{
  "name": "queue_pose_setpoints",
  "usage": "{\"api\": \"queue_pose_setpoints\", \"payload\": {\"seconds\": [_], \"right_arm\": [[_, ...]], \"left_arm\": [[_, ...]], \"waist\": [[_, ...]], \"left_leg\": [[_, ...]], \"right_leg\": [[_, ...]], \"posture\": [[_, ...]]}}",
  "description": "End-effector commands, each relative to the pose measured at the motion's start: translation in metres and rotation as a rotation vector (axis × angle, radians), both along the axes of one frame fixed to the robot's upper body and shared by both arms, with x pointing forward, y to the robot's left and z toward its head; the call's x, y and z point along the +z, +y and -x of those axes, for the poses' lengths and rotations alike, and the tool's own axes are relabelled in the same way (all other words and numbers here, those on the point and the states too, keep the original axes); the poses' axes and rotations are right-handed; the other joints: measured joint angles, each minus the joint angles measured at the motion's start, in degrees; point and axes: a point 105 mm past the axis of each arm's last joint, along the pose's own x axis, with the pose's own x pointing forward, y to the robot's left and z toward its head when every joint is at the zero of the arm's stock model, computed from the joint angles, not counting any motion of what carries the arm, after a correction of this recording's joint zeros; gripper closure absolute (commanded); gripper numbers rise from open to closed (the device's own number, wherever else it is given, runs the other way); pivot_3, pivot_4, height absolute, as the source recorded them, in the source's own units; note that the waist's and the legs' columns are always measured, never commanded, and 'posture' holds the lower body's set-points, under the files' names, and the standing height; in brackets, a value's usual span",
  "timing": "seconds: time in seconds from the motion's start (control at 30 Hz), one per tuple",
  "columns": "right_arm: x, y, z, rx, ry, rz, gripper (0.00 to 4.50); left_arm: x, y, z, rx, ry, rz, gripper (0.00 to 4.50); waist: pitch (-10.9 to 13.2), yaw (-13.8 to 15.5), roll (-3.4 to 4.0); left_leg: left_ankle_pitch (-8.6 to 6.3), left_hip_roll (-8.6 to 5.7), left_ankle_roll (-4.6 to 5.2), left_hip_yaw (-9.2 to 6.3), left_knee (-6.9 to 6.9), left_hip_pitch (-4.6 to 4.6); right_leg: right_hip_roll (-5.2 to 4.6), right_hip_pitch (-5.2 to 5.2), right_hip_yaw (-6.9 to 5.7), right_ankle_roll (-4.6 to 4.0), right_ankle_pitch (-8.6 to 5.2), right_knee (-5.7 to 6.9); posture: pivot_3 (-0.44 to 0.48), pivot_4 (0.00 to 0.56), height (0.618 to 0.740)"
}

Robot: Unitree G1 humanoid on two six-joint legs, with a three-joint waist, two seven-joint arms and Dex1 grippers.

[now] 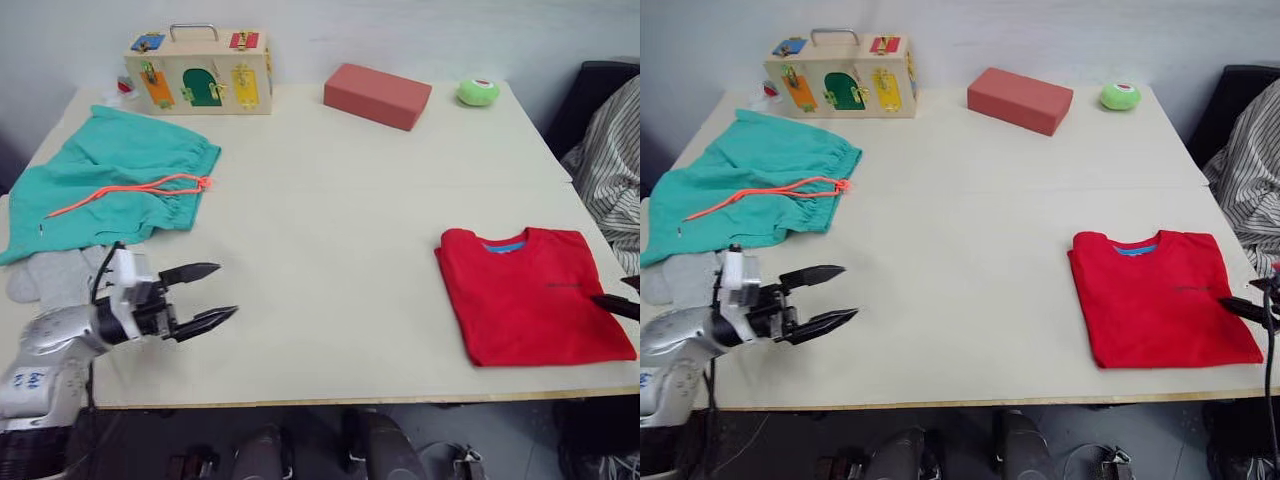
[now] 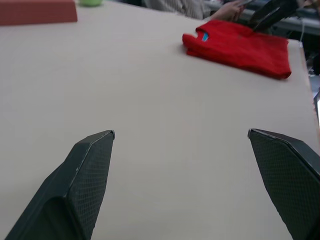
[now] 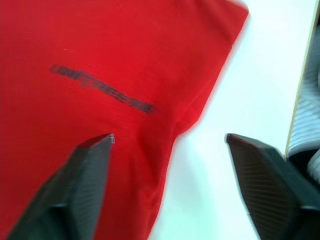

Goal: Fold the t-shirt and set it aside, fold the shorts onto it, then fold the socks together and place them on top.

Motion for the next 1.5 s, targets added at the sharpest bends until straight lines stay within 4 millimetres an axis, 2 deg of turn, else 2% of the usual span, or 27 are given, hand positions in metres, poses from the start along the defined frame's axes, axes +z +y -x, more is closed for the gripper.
{"api": "queue_pose_setpoints", "payload": {"seconds": [0.03, 0.13, 0.2, 0.27, 0.37, 0.47, 0.5, 0.57, 0.7, 0.77, 0.9, 0.93, 1.07, 1.2, 1.3, 1.37, 1.43, 1.5], "right_arm": [[0.033, 0.076, -0.005, 0.341, -0.303, -0.051, 0.03], [0.019, 0.139, 0.007, 0.551, -0.398, -0.138, 0.03], [0.018, 0.158, 0.006, 0.552, -0.485, -0.214, 0.03], [0.005, 0.178, 0.011, 0.6, -0.49, -0.239, 0.03], [-0.02, 0.209, 0.023, 0.688, -0.465, -0.271, 0.03], [-0.029, 0.226, 0.028, 0.674, -0.482, -0.327, 0.03], [-0.031, 0.23, 0.029, 0.673, -0.486, -0.344, 0.03], [-0.03, 0.239, 0.032, 0.678, -0.507, -0.368, 0.03], [-0.011, 0.267, 0.024, 0.695, -0.591, -0.403, 0.03], [0.0, 0.277, 0.021, 0.701, -0.626, -0.407, 0.03], [0.015, 0.288, 0.017, 0.717, -0.659, -0.416, 0.03], [0.018, 0.288, 0.016, 0.711, -0.663, -0.428, 0.03], [0.034, 0.293, 0.011, 0.712, -0.699, -0.456, 0.03], [0.038, 0.292, 0.006, 0.665, -0.71, -0.481, 0.03], [0.038, 0.289, 0.003, 0.637, -0.71, -0.469, 0.03], [0.041, 0.287, 0.001, 0.607, -0.731, -0.466, 0.03], [0.042, 0.287, -0.001, 0.591, -0.74, -0.464, 0.0], [0.043, 0.289, -0.002, 0.582, -0.746, -0.469, 0.0]], "left_arm": [[0.009, 0.045, 0.009, 0.207, -0.031, -0.025, 0.0], [0.0, 0.085, 0.034, 0.38, 0.02, -0.056, 0.0], [-0.003, 0.111, 0.049, 0.529, 0.015, -0.035, 0.0], [-0.008, 0.136, 0.065, 0.68, 0.016, 0.007, 0.0], [-0.031, 0.175, 0.108, 0.923, 0.088, 0.031, 0.0], [-0.046, 0.192, 0.14, 1.054, 0.151, 0.015, 0.0], [-0.047, 0.194, 0.144, 1.076, 0.156, 0.013, 0.0], [-0.046, 0.188, 0.143, 1.075, 0.211, 0.12, 0.0], [0.0, 0.168, 0.08, 0.988, 0.007, 0.158, 0.0], [0.013, 0.161, 0.055, 0.959, -0.006, 0.13, 0.0], [0.035, 0.15, 0.001, 0.875, -0.024, -0.036, 0.0], [0.036, 0.148, -0.006, 0.86, -0.024, -0.075, 0.0], [0.034, 0.139, -0.059, 0.748, -0.003, -0.296, 0.0], [0.035, 0.127, -0.107, 0.68, -0.025, -0.442, 0.0], [0.03, 0.122, -0.128, 0.642, -0.01, -0.606, 0.0], [0.037, 0.116, -0.145, 0.674, -0.02, -0.595, 0.0], [0.039, 0.112, -0.152, 0.666, -0.029, -0.627, 0.41], [0.029, 0.109, -0.154, 0.646, 0.037, -0.651, 0.96]], "waist": [[0.0, -0.5, -0.14], [0.0, -0.9, -0.21], [0.0, -0.8, -0.17], [0.1, -0.6, -0.15], [-0.1, -0.2, -0.35], [-0.2, 0.0, -0.52], [-0.2, 0.2, -0.54], [-0.2, 0.6, -0.61], [-0.2, 1.7, -0.62], [-0.2, 1.9, -0.67], [-0.3, 1.8, -0.7], [-0.3, 1.8, -0.69], [-0.2, 1.4, -0.67], [-0.3, 1.2, -0.85], [-0.3, 0.8, -0.95], [-0.3, 0.6, -1.02], [-0.2, 0.5, -1.09], [-0.2, 0.4, -1.11]], "left_leg": [[0.01, 0.03, -0.03, -0.03, -0.03, 0.02], [-0.02, 0.22, -0.17, -0.1, -0.1, 0.06], [-0.03, 0.21, -0.24, -0.11, -0.2, 0.07], [-0.04, 0.09, -0.24, -0.11, -0.21, 0.06], [-0.11, 0.01, -0.17, -0.17, -0.22, 0.05], [-0.23, 0.05, -0.03, -0.19, -0.23, 0.05], [-0.27, 0.04, 0.0, -0.18, -0.21, 0.04], [-0.31, 0.01, 0.0, -0.2, -0.17, 0.04], [-0.41, 0.0, -0.04, -0.42, -0.16, 0.1], [-0.29, 0.01, -0.07, -0.44, -0.17, 0.07], [-0.06, 0.01, -0.22, -0.43, -0.24, 0.08], [0.06, 0.0, -0.49, -0.4, -0.28, 0.08], [0.26, -0.04, -0.37, -0.16, -0.54, 0.0], [0.43, -0.08, -0.46, 0.06, -0.41, -0.22], [0.44, -0.16, -0.48, 0.26, -0.18, -0.25], [0.43, -0.16, -0.46, 0.4, -0.07, -0.19], [0.44, -0.11, -0.46, 0.44, 0.0, -0.18], [0.44, -0.08, -0.48, 0.48, 0.01, -0.17]], "right_leg": [[0.02, 0.01, -0.02, 0.0, 0.0, 0.01], [0.13, 0.05, -0.06, -0.01, 0.0, 0.03], [0.11, 0.02, -0.07, -0.04, -0.01, 0.03], [-0.02, -0.02, -0.07, -0.09, -0.02, 0.07], [-0.14, -0.01, -0.11, -0.17, -0.04, 0.03], [-0.14, -0.01, -0.15, -0.35, -0.16, 0.02], [-0.16, -0.02, -0.15, -0.35, -0.16, 0.01], [-0.23, -0.01, -0.16, -0.36, -0.17, 0.01], [-0.41, 0.03, -0.38, -0.51, -0.1, 0.01], [-0.38, 0.13, -0.39, -0.78, -0.02, 0.03], [-0.29, 0.02, -0.37, -0.68, 0.06, 0.28], [-0.27, -0.02, -0.38, -0.71, 0.04, 0.32], [-0.13, -0.33, -0.32, -0.75, -0.05, 0.38], [0.06, -0.66, -0.33, -0.76, -0.07, 0.6], [0.2, -0.78, -0.43, -0.75, -0.08, 0.86], [0.19, -0.79, -0.38, -0.74, -0.08, 0.99], [0.24, -0.83, -0.35, -0.74, -0.08, 1.07], [0.28, -0.86, -0.29, -0.74, -0.08, 1.11]], "posture": [[0.0, 0.15, 0.74], [0.0, 0.15, 0.74], [0.0, 0.15, 0.74], [0.0, 0.15, 0.74], [0.0, 0.15, 0.74], [0.0, 0.15, 0.74], [0.0, 0.15, 0.74], [0.0, 0.15, 0.74], [0.0, 0.15, 0.74], [0.0, 0.15, 0.74], [0.0, 0.15, 0.74], [0.0, 0.15, 0.74], [0.0, 0.15, 0.74], [0.0, 0.15, 0.74], [0.0, 0.15, 0.74], [0.0, 0.15, 0.74], [0.0, 0.15, 0.74], [0.0, 0.15, 0.74]]}}
